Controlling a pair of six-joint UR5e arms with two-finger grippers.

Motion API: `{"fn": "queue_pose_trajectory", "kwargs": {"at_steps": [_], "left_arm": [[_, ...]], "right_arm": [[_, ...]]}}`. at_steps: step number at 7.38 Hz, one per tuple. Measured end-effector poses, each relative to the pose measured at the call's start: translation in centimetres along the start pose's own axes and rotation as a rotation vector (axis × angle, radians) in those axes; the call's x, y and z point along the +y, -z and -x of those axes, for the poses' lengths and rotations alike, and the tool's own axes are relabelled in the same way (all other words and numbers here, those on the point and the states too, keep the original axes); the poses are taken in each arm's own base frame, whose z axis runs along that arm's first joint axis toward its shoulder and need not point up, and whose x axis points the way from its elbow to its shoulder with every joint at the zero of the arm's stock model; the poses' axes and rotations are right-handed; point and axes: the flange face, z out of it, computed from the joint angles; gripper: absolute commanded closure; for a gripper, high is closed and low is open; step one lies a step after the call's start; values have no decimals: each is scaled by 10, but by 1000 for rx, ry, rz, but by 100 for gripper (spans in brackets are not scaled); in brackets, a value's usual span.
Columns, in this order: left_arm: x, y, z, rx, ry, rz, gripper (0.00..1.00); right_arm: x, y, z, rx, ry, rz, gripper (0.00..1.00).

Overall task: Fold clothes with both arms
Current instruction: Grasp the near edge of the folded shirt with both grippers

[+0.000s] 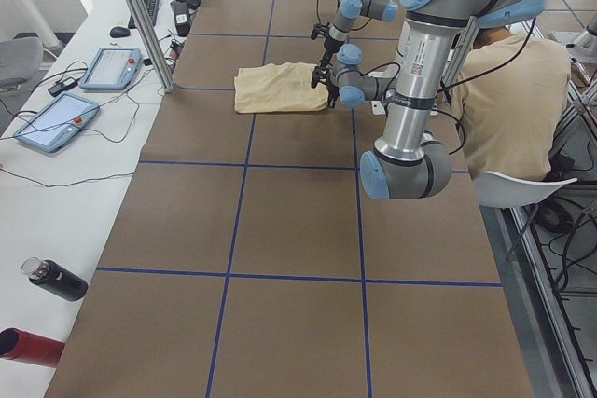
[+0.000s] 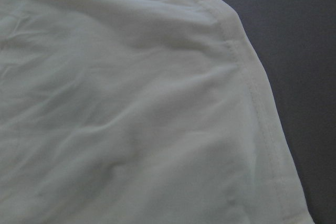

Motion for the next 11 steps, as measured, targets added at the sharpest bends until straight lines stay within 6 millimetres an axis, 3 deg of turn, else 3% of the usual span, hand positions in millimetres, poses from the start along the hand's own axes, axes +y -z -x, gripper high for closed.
{"fn": "queue_pose_trajectory", "kwargs": {"at_steps": [7,8,10,11], "left_arm": [[-1,1,0,2,-4,-1,100],[-1,2,0,3,-4,-1,100],[-1,3,-1,6,-4,-2,100],[-1,4,-1,6,-4,-2,100]], "right_arm": [[21,-14,11,15,-11,15,4],[22,-15,11,17,-11,15,16],[22,-16,12,18,-19,14,53],[23,-16,12,17,-33,11,95]]}}
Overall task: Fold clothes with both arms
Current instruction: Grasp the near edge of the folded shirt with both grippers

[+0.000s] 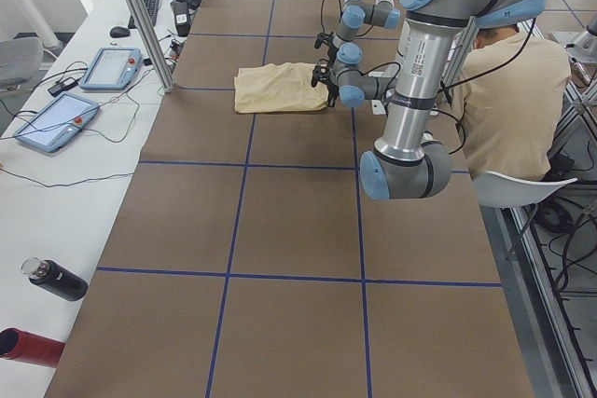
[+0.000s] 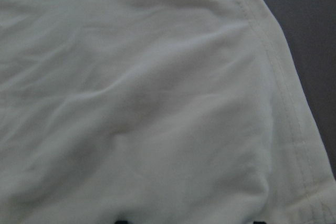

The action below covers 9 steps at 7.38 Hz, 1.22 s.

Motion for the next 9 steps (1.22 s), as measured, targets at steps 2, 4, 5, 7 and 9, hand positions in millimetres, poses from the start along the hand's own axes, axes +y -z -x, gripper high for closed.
{"fn": "queue_pose_trajectory", "kwargs": {"at_steps": [2,4,5,7,9], "left_arm": [[0,1,-1,3,-1,-1,100],[0,2,-2,6,-1,0,100],[0,3,-2,7,-1,-1,100],[0,3,-2,8,0,-1,100],[0,4,-2,8,-2,0,100]], "right_arm": [[0,0,0,0,-39,-13,100],[0,0,0,0,-51,-17,100],[-1,1,0,-1,-52,-17,100],[-1,4,1,-8,-53,-16,100],[-2,6,1,-11,-53,-16,100]]}}
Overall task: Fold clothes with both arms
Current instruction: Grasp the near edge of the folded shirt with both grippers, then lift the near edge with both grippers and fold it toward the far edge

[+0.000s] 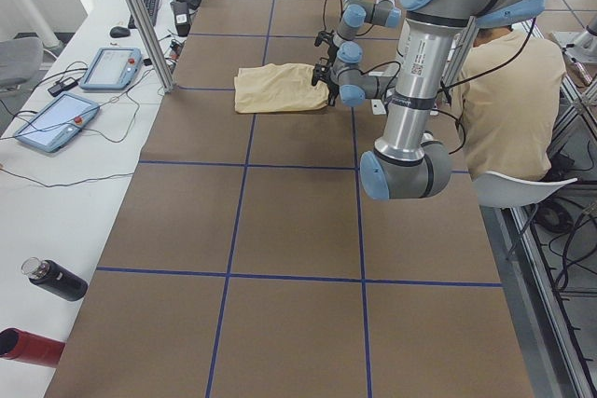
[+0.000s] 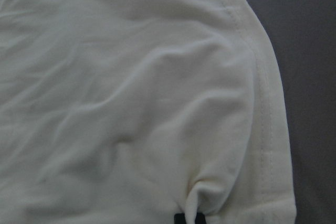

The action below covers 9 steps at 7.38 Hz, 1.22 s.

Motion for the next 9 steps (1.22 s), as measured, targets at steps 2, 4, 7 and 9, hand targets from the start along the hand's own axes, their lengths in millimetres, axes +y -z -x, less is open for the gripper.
{"fn": "queue_pose_trajectory", "kwargs": {"at_steps": [2,4,7,9], "left_arm": [[-1,9,-4,17,-6,-4,100],[-2,40,-14,40,-10,6,100],[2,123,-37,76,-12,43,100],[4,151,-42,74,-13,57,100]], "right_arm": [[-5,17,3,-30,-5,6,100],[-14,58,6,-93,-17,18,100],[-2,144,-1,-139,3,73,100],[5,187,-12,-147,22,105,100]]}}
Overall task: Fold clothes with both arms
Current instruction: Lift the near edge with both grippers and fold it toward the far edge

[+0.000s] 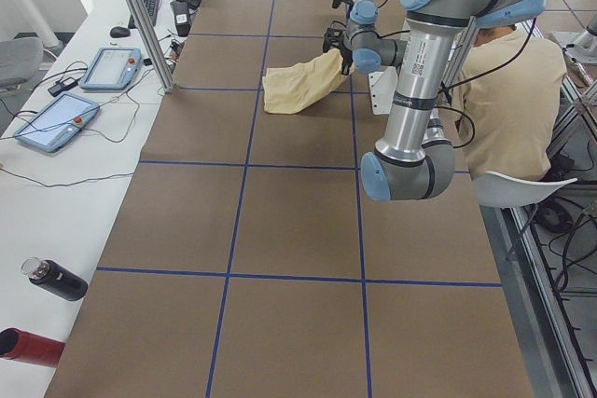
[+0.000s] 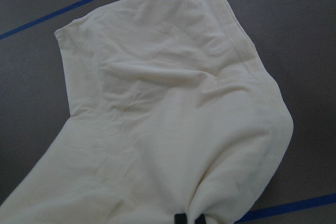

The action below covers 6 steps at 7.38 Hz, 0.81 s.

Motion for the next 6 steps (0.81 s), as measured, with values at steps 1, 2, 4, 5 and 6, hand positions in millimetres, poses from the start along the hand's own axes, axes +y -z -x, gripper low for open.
{"fn": "queue_pose_trajectory", "kwargs": {"at_steps": [1,2,4,5,6], "left_arm": [[1,-2,0,-11,1,11,100],[-3,-11,2,-33,-1,14,100],[-32,-30,8,-80,-31,-17,100],[-58,-39,10,-107,-40,-43,100],[-86,-46,13,-134,-50,-71,100]], "right_arm": [[2,3,-1,7,5,3,100],[-1,-5,-1,26,7,-9,100],[-35,-31,2,60,0,-73,100],[-60,-47,5,55,-6,-111,100],[-85,-61,7,47,-13,-147,100]]}}
